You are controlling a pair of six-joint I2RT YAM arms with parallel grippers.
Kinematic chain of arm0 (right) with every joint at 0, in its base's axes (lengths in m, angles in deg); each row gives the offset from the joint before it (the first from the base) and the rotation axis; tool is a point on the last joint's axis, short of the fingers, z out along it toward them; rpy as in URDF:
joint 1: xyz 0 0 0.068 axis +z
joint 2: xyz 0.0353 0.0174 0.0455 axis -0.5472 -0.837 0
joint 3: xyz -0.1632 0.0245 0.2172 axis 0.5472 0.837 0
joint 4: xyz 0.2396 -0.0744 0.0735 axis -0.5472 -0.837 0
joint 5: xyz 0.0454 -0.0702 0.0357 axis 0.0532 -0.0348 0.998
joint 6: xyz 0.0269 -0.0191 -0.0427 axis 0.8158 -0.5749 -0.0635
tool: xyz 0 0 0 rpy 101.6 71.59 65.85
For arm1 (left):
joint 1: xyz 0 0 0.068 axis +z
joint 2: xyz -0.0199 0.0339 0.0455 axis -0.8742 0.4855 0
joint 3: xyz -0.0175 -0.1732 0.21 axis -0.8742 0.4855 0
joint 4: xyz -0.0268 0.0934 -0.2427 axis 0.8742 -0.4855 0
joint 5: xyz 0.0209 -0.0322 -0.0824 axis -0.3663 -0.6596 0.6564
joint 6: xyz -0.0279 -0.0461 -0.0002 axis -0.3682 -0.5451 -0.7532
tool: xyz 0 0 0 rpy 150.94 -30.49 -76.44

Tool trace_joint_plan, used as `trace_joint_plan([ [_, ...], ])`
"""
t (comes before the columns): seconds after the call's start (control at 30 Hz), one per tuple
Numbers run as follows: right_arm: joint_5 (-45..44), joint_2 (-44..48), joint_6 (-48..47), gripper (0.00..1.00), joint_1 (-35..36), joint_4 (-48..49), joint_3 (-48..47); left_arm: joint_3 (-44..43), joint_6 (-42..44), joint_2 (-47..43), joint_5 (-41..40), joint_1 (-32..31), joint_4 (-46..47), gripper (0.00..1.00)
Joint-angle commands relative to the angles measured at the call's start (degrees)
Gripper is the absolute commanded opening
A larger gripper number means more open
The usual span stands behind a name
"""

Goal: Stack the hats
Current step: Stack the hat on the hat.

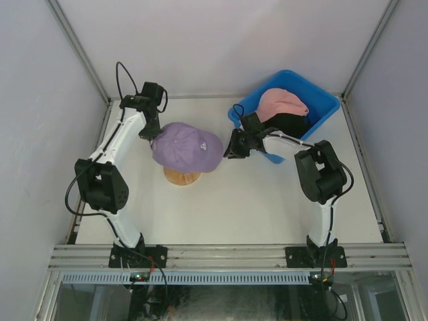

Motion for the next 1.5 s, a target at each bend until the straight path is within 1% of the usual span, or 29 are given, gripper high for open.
trace_joint_plan([
  [0.0,-3.2,4.5,-1.5,0.25,-1.2,-1.6,0.6,0.4,-1.0,-4.0,1.3,-0.8,-4.0,0.11],
  [0.13,-4.0,5.7,-1.7,0.25,-1.3,-1.9,0.5,-0.7,-1.1,-5.3,1.0,-0.7,-5.1,0.18],
  [0.2,-4.3,6.2,-1.8,0.25,-1.3,-2.0,0.5,-0.8,-1.2,-6.0,1.1,-0.5,-5.3,0.25],
  [0.33,-4.6,6.8,-1.7,0.25,-1.2,-1.9,0.6,-0.9,-1.3,-7.5,2.0,0.2,-5.8,0.31],
  [1.1,-8.8,11.3,-2.3,0.26,0.9,-3.1,0.5,-1.5,-1.8,-13.8,8.0,4.3,-7.3,0.34],
  [1.37,-10.8,13.9,-4.1,0.26,1.8,-4.8,-0.9,-3.6,-2.7,-15.1,8.9,4.5,-7.8,0.34],
  [1.47,-11.6,15.2,-4.9,0.28,2.0,-5.9,-2.1,-5.2,-3.3,-15.6,9.1,4.6,-8.2,0.34],
])
